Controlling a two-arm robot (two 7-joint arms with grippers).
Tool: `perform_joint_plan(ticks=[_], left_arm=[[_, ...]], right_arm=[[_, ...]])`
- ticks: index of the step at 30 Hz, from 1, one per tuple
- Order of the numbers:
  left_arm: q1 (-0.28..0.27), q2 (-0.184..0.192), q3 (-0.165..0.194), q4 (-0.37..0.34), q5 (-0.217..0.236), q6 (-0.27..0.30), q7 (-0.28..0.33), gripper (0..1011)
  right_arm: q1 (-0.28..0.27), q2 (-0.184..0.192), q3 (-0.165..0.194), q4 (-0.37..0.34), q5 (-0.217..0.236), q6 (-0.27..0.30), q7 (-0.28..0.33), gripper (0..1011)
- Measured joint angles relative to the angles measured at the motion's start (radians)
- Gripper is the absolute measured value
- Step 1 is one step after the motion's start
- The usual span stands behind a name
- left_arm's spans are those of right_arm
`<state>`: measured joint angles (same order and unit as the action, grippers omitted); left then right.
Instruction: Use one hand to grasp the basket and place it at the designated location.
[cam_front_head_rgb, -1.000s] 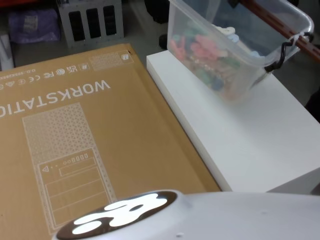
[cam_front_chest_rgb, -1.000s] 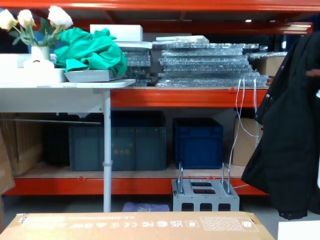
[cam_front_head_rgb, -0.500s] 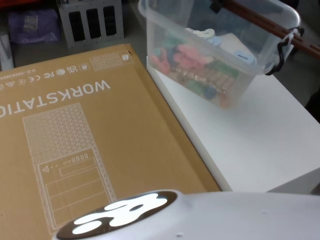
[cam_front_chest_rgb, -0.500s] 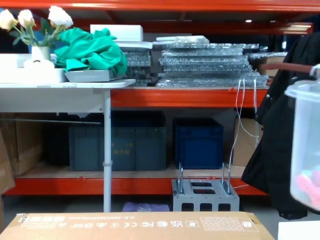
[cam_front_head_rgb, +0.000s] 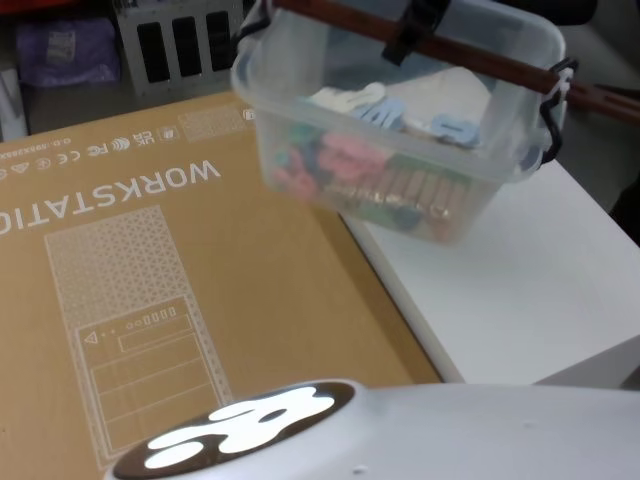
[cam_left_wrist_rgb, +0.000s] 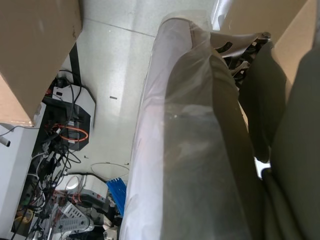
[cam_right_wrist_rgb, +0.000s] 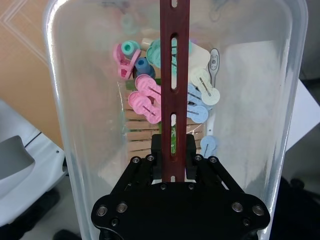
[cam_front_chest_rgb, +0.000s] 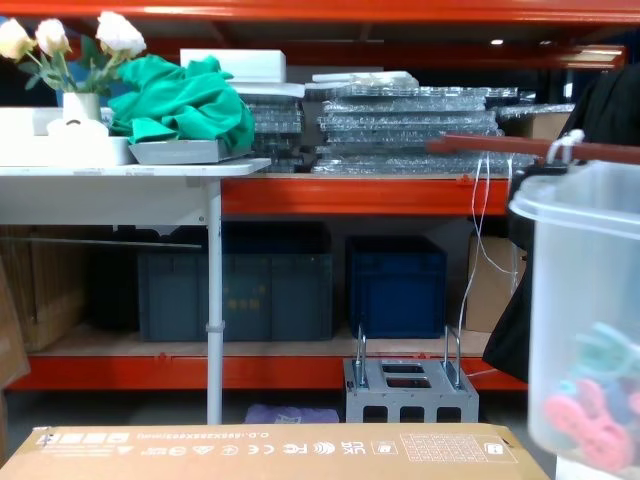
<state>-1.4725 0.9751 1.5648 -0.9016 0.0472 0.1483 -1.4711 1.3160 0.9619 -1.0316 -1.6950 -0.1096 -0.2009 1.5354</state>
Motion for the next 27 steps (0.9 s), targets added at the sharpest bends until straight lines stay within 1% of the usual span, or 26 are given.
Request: perform_joint_plan(ticks=[2,8,9,17,19,23,27], left_arm=[[0.0,0.0,0.0,0.0,0.0,0.0,0.0,0],[0.0,0.0,0.0,0.0,0.0,0.0,0.0,0],[0.0,0.0,0.0,0.0,0.0,0.0,0.0,0],[0.0,0.0,0.0,0.0,0.0,0.0,0.0,0],[0.0,0.0,0.0,0.0,0.0,0.0,0.0,0],[0.0,0.0,0.0,0.0,0.0,0.0,0.0,0],[0.0,0.0,0.0,0.0,0.0,0.0,0.0,0]], right_arm=[[0.001,0.0,-0.003,-0.022,0.008,-0.02,-0.007,238],[0.008,-0.002,-0.009,-0.061,0.024,-0.055,-0.016,238],[0.012,-0.006,-0.012,-0.076,0.029,-0.068,-0.019,238],[0.026,-0.021,-0.025,-0.106,0.044,-0.101,-0.027,238],[0.03,-0.023,-0.03,-0.113,0.05,-0.114,-0.029,238],[0.03,-0.041,-0.046,-0.164,0.062,-0.163,-0.037,238],[0.032,-0.046,-0.058,-0.189,0.065,-0.184,-0.043,238]])
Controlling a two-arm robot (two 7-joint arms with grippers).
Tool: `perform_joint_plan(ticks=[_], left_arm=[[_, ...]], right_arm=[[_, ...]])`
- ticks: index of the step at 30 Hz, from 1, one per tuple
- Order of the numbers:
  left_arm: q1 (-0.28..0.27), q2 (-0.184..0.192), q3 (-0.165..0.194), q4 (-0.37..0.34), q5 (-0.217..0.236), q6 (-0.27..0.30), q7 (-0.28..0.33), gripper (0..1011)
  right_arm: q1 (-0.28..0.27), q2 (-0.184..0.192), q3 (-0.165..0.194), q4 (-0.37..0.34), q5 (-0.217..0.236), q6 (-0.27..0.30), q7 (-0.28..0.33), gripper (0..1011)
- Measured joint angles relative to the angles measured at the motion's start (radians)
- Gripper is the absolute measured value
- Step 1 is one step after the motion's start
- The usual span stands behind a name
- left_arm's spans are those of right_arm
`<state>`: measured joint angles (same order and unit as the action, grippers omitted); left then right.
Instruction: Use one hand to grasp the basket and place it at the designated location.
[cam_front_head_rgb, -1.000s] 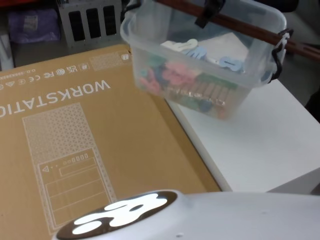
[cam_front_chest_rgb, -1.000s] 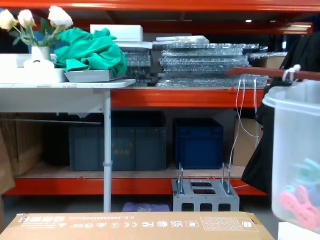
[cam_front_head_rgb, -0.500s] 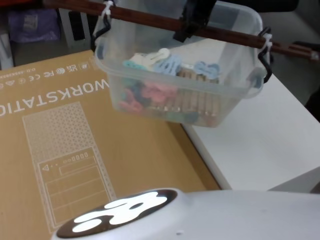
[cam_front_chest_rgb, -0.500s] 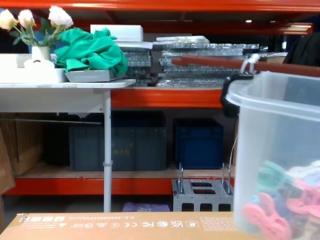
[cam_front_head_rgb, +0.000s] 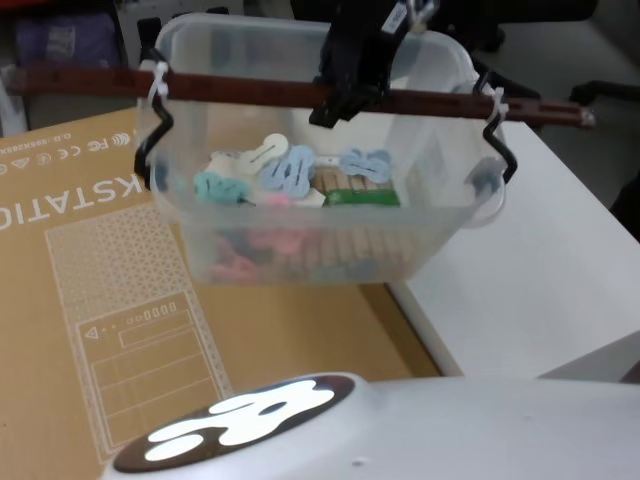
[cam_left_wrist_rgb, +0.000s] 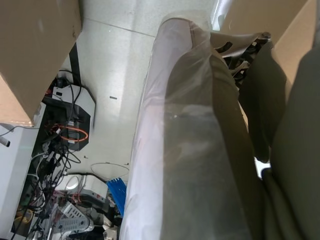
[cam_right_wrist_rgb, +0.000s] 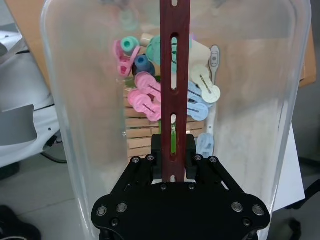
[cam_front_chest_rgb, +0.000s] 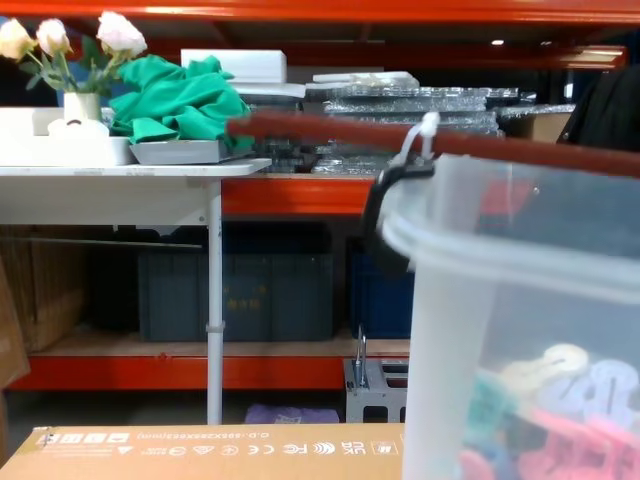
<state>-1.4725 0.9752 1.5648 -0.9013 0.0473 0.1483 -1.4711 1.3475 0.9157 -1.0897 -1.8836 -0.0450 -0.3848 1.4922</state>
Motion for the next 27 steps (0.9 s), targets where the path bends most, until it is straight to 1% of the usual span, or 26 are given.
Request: perform_joint_plan(ticks=[5,9,18,22,27], left_arm=[[0.0,0.0,0.0,0.0,0.0,0.0,0.0,0],[0.0,0.0,0.0,0.0,0.0,0.0,0.0,0],[0.0,0.0,0.0,0.0,0.0,0.0,0.0,0],[0.0,0.0,0.0,0.0,0.0,0.0,0.0,0],[0.0,0.0,0.0,0.0,0.0,0.0,0.0,0]], right_arm=[[-0.003,-0.009,-0.019,-0.04,-0.003,-0.023,-0.01,238],[-0.009,-0.02,-0.039,-0.076,-0.014,-0.034,-0.025,238],[-0.021,-0.027,-0.072,-0.118,-0.047,-0.06,-0.056,238],[-0.042,-0.026,-0.084,-0.134,-0.073,-0.082,-0.102,238],[-0.057,-0.031,-0.101,-0.136,-0.099,-0.091,-0.134,237]])
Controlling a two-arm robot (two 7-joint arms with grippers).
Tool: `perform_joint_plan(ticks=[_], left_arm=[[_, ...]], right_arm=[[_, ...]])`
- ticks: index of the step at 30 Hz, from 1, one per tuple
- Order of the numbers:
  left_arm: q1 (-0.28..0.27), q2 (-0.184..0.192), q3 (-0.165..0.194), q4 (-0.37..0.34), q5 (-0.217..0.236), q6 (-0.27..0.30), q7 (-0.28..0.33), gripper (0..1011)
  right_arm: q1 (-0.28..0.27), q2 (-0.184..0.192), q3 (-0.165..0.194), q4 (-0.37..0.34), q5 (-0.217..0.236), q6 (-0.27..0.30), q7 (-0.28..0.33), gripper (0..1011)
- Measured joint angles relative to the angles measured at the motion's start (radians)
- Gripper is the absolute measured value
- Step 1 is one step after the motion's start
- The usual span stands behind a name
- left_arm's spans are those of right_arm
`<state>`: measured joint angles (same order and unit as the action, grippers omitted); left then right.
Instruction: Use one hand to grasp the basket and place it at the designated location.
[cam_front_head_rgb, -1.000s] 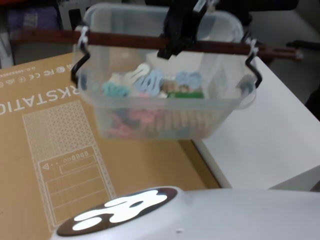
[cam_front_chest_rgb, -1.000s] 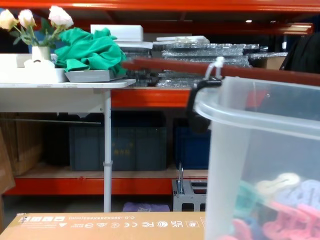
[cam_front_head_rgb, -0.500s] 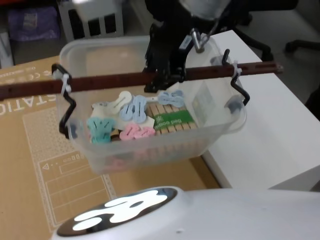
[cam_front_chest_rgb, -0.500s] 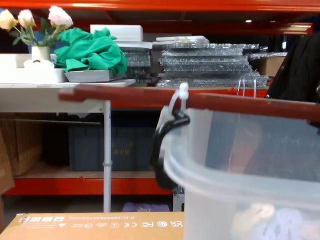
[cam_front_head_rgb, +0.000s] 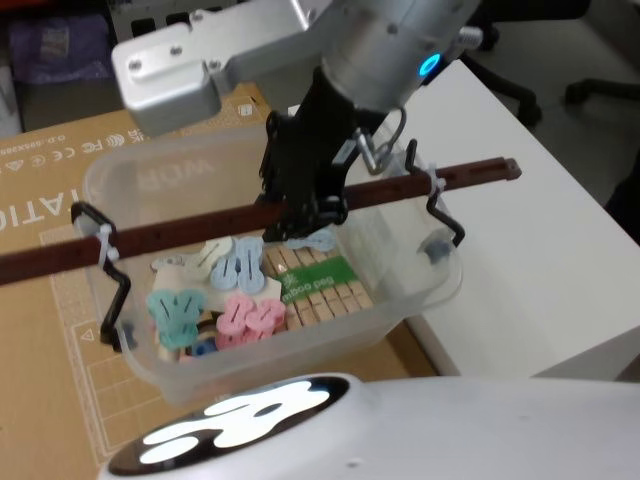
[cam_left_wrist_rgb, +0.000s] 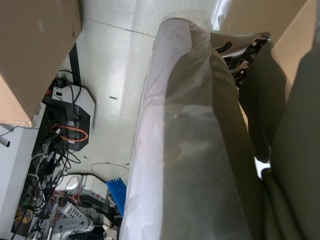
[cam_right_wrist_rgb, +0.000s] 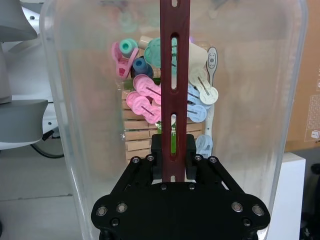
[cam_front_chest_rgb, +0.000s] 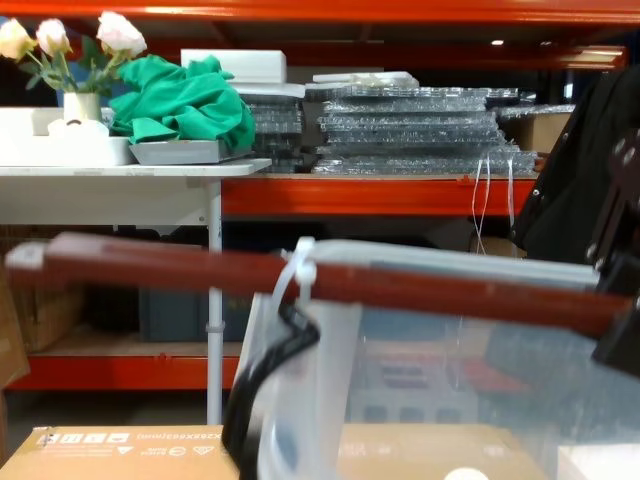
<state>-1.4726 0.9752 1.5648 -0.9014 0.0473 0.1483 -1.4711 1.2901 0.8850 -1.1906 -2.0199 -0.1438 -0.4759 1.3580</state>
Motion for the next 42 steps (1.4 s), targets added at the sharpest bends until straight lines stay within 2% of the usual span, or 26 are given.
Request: perform_joint_plan(ticks=[6,11,21,33,42], left_arm=[[0.0,0.0,0.0,0.0,0.0,0.0,0.0,0],[0.0,0.0,0.0,0.0,0.0,0.0,0.0,0],[0.0,0.0,0.0,0.0,0.0,0.0,0.0,0],[0.0,0.0,0.0,0.0,0.0,0.0,0.0,0],[0.0,0.0,0.0,0.0,0.0,0.0,0.0,0]], right_arm=[[-0.018,-0.018,-0.03,0.009,-0.032,-0.004,-0.029,238],[-0.042,-0.054,-0.065,0.052,-0.087,0.006,-0.055,238],[-0.064,-0.103,-0.118,0.113,-0.158,0.034,-0.081,238],[-0.064,-0.139,-0.162,0.133,-0.212,0.043,-0.093,238],[-0.057,-0.148,-0.186,0.125,-0.233,0.032,-0.101,237]])
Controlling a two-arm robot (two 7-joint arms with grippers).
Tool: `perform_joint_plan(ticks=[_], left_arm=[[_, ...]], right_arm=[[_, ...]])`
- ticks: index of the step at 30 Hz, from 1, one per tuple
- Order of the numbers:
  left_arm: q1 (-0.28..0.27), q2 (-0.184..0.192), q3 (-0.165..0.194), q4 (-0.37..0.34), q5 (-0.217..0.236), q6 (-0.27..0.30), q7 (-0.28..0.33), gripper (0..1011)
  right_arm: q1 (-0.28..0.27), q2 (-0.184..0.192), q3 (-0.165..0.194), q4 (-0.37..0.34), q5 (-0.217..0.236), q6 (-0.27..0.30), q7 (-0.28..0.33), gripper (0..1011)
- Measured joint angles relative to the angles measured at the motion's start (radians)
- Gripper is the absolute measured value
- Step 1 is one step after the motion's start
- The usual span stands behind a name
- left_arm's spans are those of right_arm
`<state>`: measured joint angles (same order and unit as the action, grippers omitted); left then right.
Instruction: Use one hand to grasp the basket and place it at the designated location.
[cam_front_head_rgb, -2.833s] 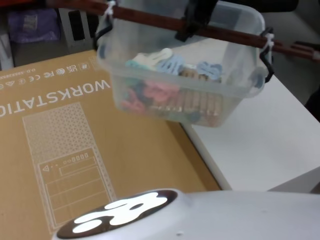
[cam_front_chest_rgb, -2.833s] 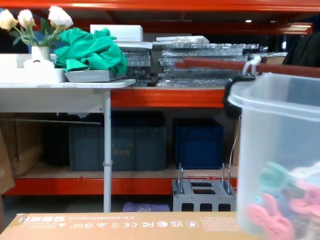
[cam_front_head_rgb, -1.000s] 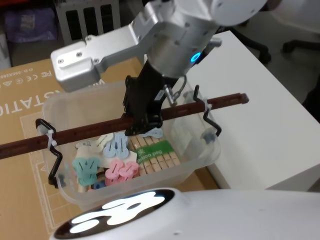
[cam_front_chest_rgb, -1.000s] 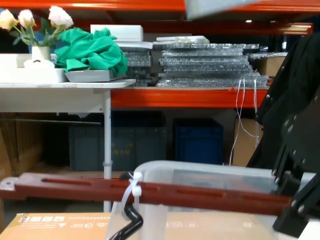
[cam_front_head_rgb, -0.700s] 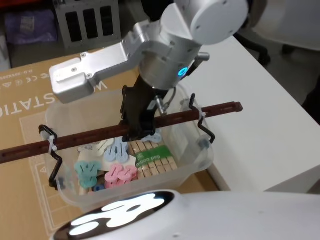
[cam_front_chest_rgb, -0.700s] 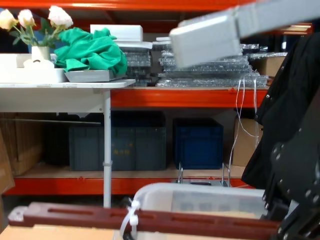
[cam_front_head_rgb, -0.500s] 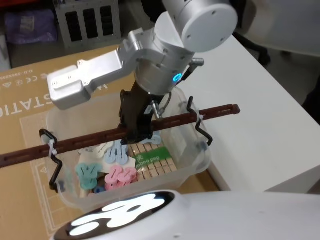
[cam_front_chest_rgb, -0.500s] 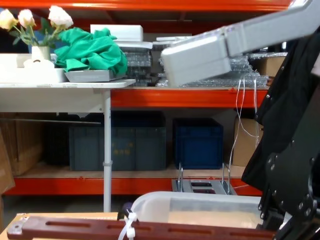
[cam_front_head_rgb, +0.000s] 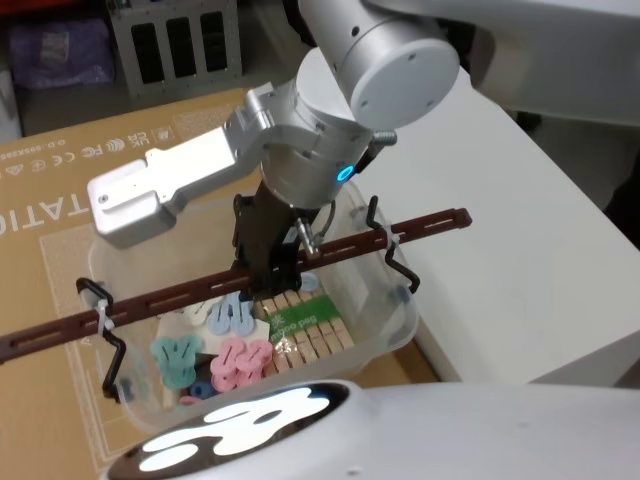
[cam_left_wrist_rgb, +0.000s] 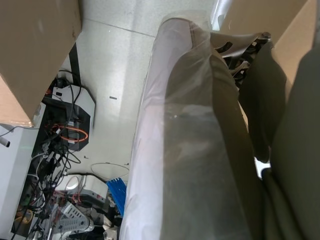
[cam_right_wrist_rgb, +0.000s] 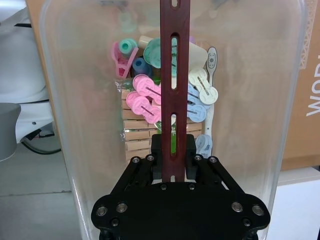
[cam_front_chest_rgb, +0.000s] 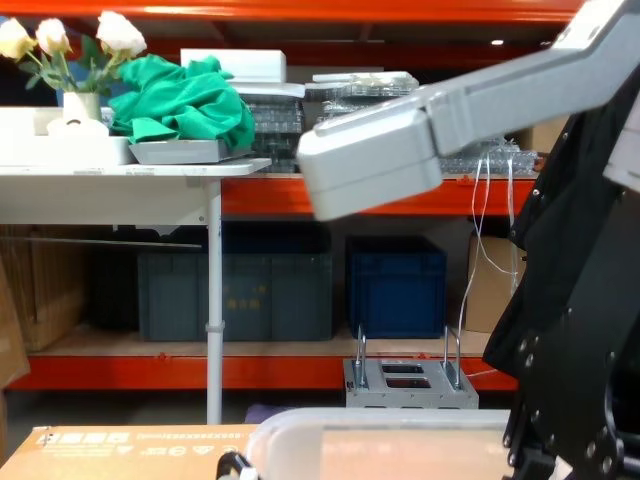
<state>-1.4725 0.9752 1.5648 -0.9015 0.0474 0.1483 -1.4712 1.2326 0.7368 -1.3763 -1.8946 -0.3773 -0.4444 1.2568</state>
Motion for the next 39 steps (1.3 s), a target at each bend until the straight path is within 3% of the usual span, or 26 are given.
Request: perform_joint_plan(ticks=[13,35,39], left_arm=[[0.0,0.0,0.0,0.0,0.0,0.0,0.0,0],[0.0,0.0,0.0,0.0,0.0,0.0,0.0,0],[0.0,0.0,0.0,0.0,0.0,0.0,0.0,0]], right_arm=[[-0.001,-0.02,-0.036,0.012,-0.021,-0.002,-0.005,238],[-0.002,-0.037,-0.066,0.035,-0.036,-0.001,-0.009,240],[0.002,-0.034,-0.063,0.039,-0.02,0.001,-0.008,328]])
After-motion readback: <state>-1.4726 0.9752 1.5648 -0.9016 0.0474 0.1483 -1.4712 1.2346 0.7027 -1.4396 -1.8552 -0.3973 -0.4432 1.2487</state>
